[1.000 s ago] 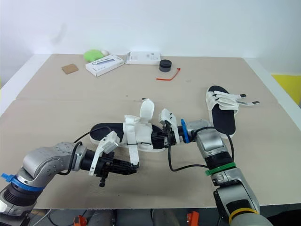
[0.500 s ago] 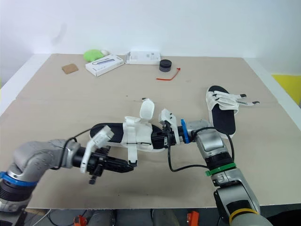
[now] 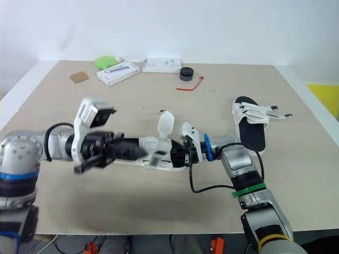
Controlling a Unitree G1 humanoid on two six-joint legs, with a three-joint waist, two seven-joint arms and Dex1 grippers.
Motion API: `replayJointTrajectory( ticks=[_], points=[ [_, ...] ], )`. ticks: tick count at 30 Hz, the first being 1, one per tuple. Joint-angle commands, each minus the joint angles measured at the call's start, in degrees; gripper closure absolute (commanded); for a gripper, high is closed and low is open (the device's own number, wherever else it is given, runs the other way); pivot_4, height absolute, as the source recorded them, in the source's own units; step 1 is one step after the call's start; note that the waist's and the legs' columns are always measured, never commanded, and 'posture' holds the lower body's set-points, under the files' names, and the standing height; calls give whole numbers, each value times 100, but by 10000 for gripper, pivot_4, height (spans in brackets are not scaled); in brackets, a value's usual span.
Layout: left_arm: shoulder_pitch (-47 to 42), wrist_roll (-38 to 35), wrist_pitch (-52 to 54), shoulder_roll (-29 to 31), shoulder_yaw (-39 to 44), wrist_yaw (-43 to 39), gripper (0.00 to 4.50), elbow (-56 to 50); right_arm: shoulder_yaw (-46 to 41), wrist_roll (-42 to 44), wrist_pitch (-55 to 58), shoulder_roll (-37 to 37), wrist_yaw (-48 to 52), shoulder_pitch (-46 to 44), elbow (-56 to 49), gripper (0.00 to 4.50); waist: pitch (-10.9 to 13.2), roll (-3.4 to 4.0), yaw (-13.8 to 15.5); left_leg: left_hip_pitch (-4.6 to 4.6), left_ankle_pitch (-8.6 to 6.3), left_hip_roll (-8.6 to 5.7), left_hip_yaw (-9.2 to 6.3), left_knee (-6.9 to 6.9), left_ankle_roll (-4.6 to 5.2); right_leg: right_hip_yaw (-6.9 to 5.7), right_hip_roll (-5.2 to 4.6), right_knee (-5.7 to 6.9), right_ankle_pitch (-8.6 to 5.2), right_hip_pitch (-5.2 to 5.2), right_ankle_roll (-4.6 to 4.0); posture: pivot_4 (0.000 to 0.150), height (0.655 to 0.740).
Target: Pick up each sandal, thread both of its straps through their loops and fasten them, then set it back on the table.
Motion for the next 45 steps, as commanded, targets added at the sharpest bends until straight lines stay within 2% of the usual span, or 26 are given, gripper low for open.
replayJointTrajectory(
  ticks=[1, 6, 9, 11, 14, 15, 16, 17, 18, 20, 21, 22, 25, 32, 40, 43, 45],
  points=[
    [-318, -398, 21, -321, 301, 1122, 44689, 884, 150, -135, 81, 3, -114, 86, 184, 45000, 0, 0, -1, 0, 0, 0, -2, 0, 1, 0, 3, 0, 1, 1, 2, 1500, 7400],
    [-308, -99, 79, -627, 351, 2006, 44689, 1702, 137, -121, 96, -8, -132, 147, 127, 45000, -1, 1, 3, -3, 0, 1, -6, 0, 0, 3, 10, 0, 4, 0, 7, 1500, 7400],
    [-183, -323, 269, -616, 482, 2017, 44689, 1609, 113, -106, 122, -36, -150, 213, 65, 45000, 0, 1, 1, -2, 0, 0, -8, 1, 0, 4, 9, 0, 5, 4, 9, 1500, 7400],
    [4, -246, 508, -362, 270, 1585, 44689, 988, 110, -103, 130, -40, -154, 228, 49, 45000, 0, 1, 4, -6, 0, 0, -12, 1, 0, 5, 12, 0, 4, 1, 7, 1500, 7400],
    [565, 281, 525, 370, -213, 389, 44689, -349, 113, -104, 137, -37, -160, 234, 40, 45000, -3, 2, 13, -12, -4, 1, -12, -3, -8, 7, 15, 0, 2, -7, 5, 1500, 7400],
    [725, 585, 413, 611, -381, 138, 40671, -521, 122, -100, 138, -28, -164, 236, 37, 45000, -3, 3, 14, -6, -6, 0, -15, -8, -13, 8, 17, 0, -6, -3, 4, 1500, 7400],
    [840, 798, 299, 769, -466, -83, 39545, -602, 133, -96, 136, -18, -170, 235, 38, 45000, -2, 5, 13, -7, -5, 0, -15, -7, -14, 8, 15, 0, -6, -1, 3, 1500, 7400],
    [911, 932, 215, 858, -497, -219, 36554, -638, 145, -94, 135, -9, -173, 234, 40, 45000, -2, 5, 6, -5, -5, -2, -14, -7, -15, 8, 13, 0, -8, -2, -1, 1500, 7400],
    [989, 1133, 86, 955, -575, -310, 32162, -706, 156, -93, 132, -2, -175, 234, 37, 45000, -2, 4, 8, -5, -4, -1, -13, -6, -15, 9, 13, 0, -17, -4, -21, 1500, 7400],
    [1258, 1621, -304, 1255, -837, -766, 26244, -1037, 166, -89, 136, 9, -179, 232, 34, 45000, -3, 2, 5, -4, -4, -1, -13, -6, -14, 8, 14, 0, -18, -5, -23, 1500, 7400],
    [1451, 1899, -538, 1446, -1009, -1041, 21344, -1228, 170, -88, 138, 12, -179, 230, 35, 45000, -3, 2, 0, -6, -4, 0, -12, -6, -15, 9, 13, -1, -18, -9, -24, 1500, 7400],
    [1682, 2180, -768, 1642, -1195, -1280, 19737, -1409, 176, -88, 138, 15, -178, 230, 34, 45000, -3, 2, -8, -7, -5, 0, -8, -6, -16, 10, 11, -2, -19, -10, -26, 1500, 7400],
    [2158, 2723, -1249, 1966, -1527, -1710, 19737, -1670, 178, -86, 138, 13, -167, 238, 21, 45000, -3, 2, -4, -5, -14, 6, -2, -8, -28, 11, 9, -3, -26, -13, -36, 1500, 7400],
    [2369, 3367, -1313, 1370, -1906, -1128, 19737, -1230, 173, -78, 186, -63, -138, 279, -56, 45000, -5, -1, 8, -6, -14, 10, 3, -7, -27, 11, 9, -3, -27, -38, -36, 1500, 7400],
    [1771, 3261, -763, 110, -1856, -543, 19737, -634, 165, -69, 258, -137, -130, 296, -122, 45000, -5, 1, 45, -10, -14, 8, 3, -2, -25, 11, 9, -4, -26, -12, -30, 1500, 7400],
    [1629, 3119, -504, -186, -1790, -483, 19737, -583, 169, -68, 277, -140, -130, 284, -130, 45000, -5, 1, 40, -10, -16, 8, 2, -2, -21, 11, 12, -4, -16, -9, -8, 1500, 7400],
    [1600, 3075, -426, -215, -1785, -533, 23572, -617, 164, -66, 291, -145, -128, 265, -132, 45000, -5, 2, 40, -10, -18, 8, 0, -2, -18, 11, 15, -3, -15, -8, -2, 1500, 7400]
  ],
)
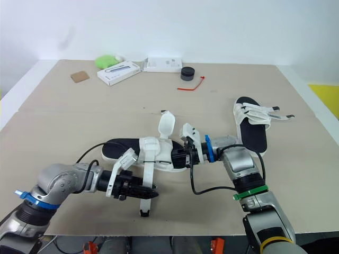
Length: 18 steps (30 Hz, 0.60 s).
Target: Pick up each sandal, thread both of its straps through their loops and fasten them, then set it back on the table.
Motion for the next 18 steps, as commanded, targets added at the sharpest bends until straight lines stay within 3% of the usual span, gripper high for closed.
replayJointTrajectory(
  ticks=[1, 3, 6, 9, 13, 18],
  points=[
    [-85, -219, 178, -20, 104, -115, 26781, -116, 179, -123, 150, -62, -76, 128, 140, 45000, 0, 0, 0, 0, -1, 0, -1, 0, 1, 0, 1, 0, 0, 1, 0, 1500, 7400],
    [-66, -316, 252, 52, 182, -196, 32134, -168, 173, -124, 151, -73, -72, 125, 141, 45000, 0, 0, 0, 0, -1, 0, -1, 0, 1, 0, 1, 0, 0, 2, 0, 1500, 7400],
    [-36, -465, 355, 207, 318, -352, 43755, -247, 166, -126, 145, -90, -66, 123, 152, 45000, 0, 0, 0, 0, -1, 0, -1, 0, 0, 0, 0, 0, 0, 2, 0, 1500, 7400],
    [-17, -710, 436, 392, 436, -623, 44480, -389, 165, -130, 135, -101, -58, 120, 167, 45000, 1, 1, 1, 0, -1, 0, -1, 0, 0, 0, 0, 0, -2, 2, 0, 1500, 7400],
    [-150, -2162, 820, 796, 1182, -1250, 44480, -1073, 183, -130, 115, -72, -61, 42, 235, 45000, 4, 0, -11, -6, -2, 1, -2, -1, -1, 0, 0, 0, -5, -4, -1, 1500, 7400],
    [-1094, -3383, 1121, 110, 1734, 341, 44480, 309, 214, -113, 76, -42, -89, 22, 282, 45000, 7, 2, 25, -13, -7, 0, -4, -1, 2, -2, 1, 0, -9, -9, 4, 1500, 7400]
  ],
)
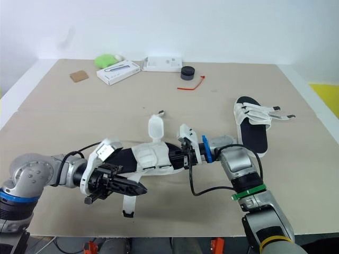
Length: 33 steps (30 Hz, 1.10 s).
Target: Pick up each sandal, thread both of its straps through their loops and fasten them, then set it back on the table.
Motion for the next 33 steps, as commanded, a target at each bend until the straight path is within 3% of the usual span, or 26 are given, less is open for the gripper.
replayJointTrajectory(
  ticks=[1, 10, 19, 21, 22, 23, 25, 26, 27, 28, 30, 33],
  points=[
    [-634, -1114, 128, -462, 492, 946, 44480, 801, 84, -201, 67, -87, -199, 109, 263, 45000, 0, 1, -1, 0, 0, 0, 0, 0, 0, 0, -1, -1, 1, 1, 1, 1500, 7400],
    [-699, -930, -29, -1505, 900, 3782, 44480, 2609, 43, -154, 84, -126, -275, 252, 155, 45000, -2, 3, 71, 5, 1, -10, -16, 21, 1, 0, 1, 0, 10, 21, 14, 1500, 7400],
    [-259, -1230, -281, -2141, 1593, 5639, 44480, 2735, 45, -130, 114, -115, -354, 314, 90, 45000, -6, 2, 83, 15, -2, -18, -24, 79, -3, -1, -4, -1, 15, 60, 9, 1500, 7400],
    [-168, -1260, -277, -2191, 1599, 5839, 38653, 2648, 48, -127, 110, -116, -350, 294, 109, 45000, -8, 3, 82, 18, -2, -23, -24, 86, -3, -2, -9, -1, 17, 64, 10, 1500, 7400],
    [-134, -1337, -288, -2228, 1618, 6005, 38314, 2681, 53, -130, 101, -113, -347, 279, 126, 45000, -9, 3, 82, 20, -2, -25, -24, 86, -4, -1, -11, -1, 17, 65, 10, 1500, 7400],
    [-127, -1371, -325, -2252, 1630, 6085, 32921, 2688, 59, -137, 90, -112, -343, 268, 141, 45000, -10, 2, 82, 21, -2, -26, -24, 86, -4, -2, -11, -1, 17, 65, 10, 1500, 7400],
    [-158, -1395, -389, -2261, 1649, 6213, 27751, 2727, 63, -138, 80, -110, -332, 256, 154, 45000, -12, 2, 82, 21, -2, -26, -24, 86, -3, -2, -11, -1, 17, 67, 10, 1500, 7400],
    [-193, -1461, -426, -2258, 1689, 6227, 22529, 2755, 68, -143, 70, -105, -327, 248, 170, 45000, -15, 2, 82, 20, -2, -27, -24, 86, -4, -2, -11, -2, 17, 67, 10, 1500, 7400],
    [-215, -1523, -449, -2257, 1718, 6245, 21200, 2778, 72, -145, 63, -101, -324, 242, 181, 45000, -17, 2, 82, 21, -2, -27, -24, 86, -4, -1, -11, -2, 17, 67, 10, 1500, 7400],
    [-230, -1595, -468, -2256, 1743, 6254, 14452, 2788, 74, -147, 57, -98, -322, 237, 190, 45000, -18, 2, 82, 22, -2, -28, -25, 86, -3, -2, -11, -2, 17, 66, 10, 1500, 7400],
    [-253, -1780, -528, -2256, 1801, 6254, 10822, 2729, 77, -146, 49, -92, -318, 235, 197, 45000, -18, 1, 82, 25, -2, -29, -25, 86, -4, -1, -12, -2, 17, 65, 11, 1500, 7400],
    [-284, -1924, -769, -2289, 1895, 6298, 534, 2664, 86, -155, 20, -72, -321, 237, 226, 45000, -18, 1, 82, 36, -10, -39, -25, 86, -17, -2, -24, -17, 17, 63, 12, 1500, 7400]
  ],
)
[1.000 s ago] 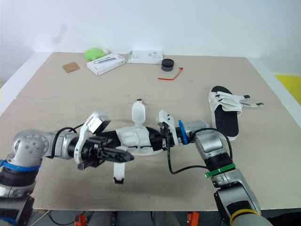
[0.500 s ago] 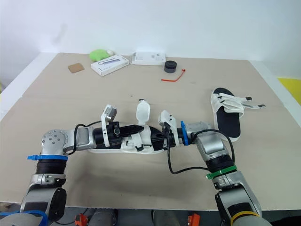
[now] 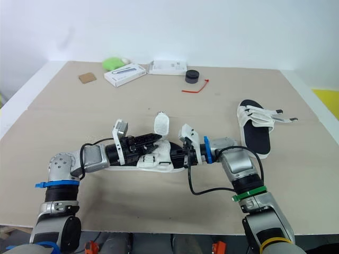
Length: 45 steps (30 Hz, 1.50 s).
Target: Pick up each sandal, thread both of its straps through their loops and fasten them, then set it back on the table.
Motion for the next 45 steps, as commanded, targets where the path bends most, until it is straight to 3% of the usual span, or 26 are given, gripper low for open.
replayJointTrajectory(
  ticks=[1, 7, 15, 32, 45],
  points=[
    [-9, 14, -527, 42, 312, 314, 534, 31, 177, -146, 49, -42, 4, 108, 178, 45000, 0, 0, 0, 0, -1, -3, 0, 0, -2, 0, -3, -3, 0, 2, 1, 1500, 7400],
    [-184, 143, -1197, -40, 532, 581, 534, 243, 182, -140, 46, -30, 10, 115, 170, 45000, 0, 0, 0, -4, -2, -6, 1, -2, -3, 0, -8, -16, 2, 2, 4, 1500, 7400],
    [-398, 688, -1187, 25, 371, 361, 534, 453, 179, -168, 50, -18, 40, 110, 183, 45000, 0, 0, -9, -27, -2, -5, 0, -7, 10, 0, -6, -49, 13, 14, 19, 1500, 7400],
    [-1943, 2419, -1164, 14, 162, -1537, 534, 2288, 136, -156, 134, -47, -18, 179, 84, 45000, 3, -1, -41, -60, -3, -6, -3, -15, 9, -3, -3, -65, 31, -11, 46, 1500, 7400],
    [-3016, 3552, -1920, -393, 468, -2385, 534, 3657, 127, -164, 161, -7, -59, 202, 73, 45000, 5, -2, -36, -67, -3, -6, -6, -16, 9, -7, -4, -67, 31, -16, 47, 1500, 7400]
  ],
)
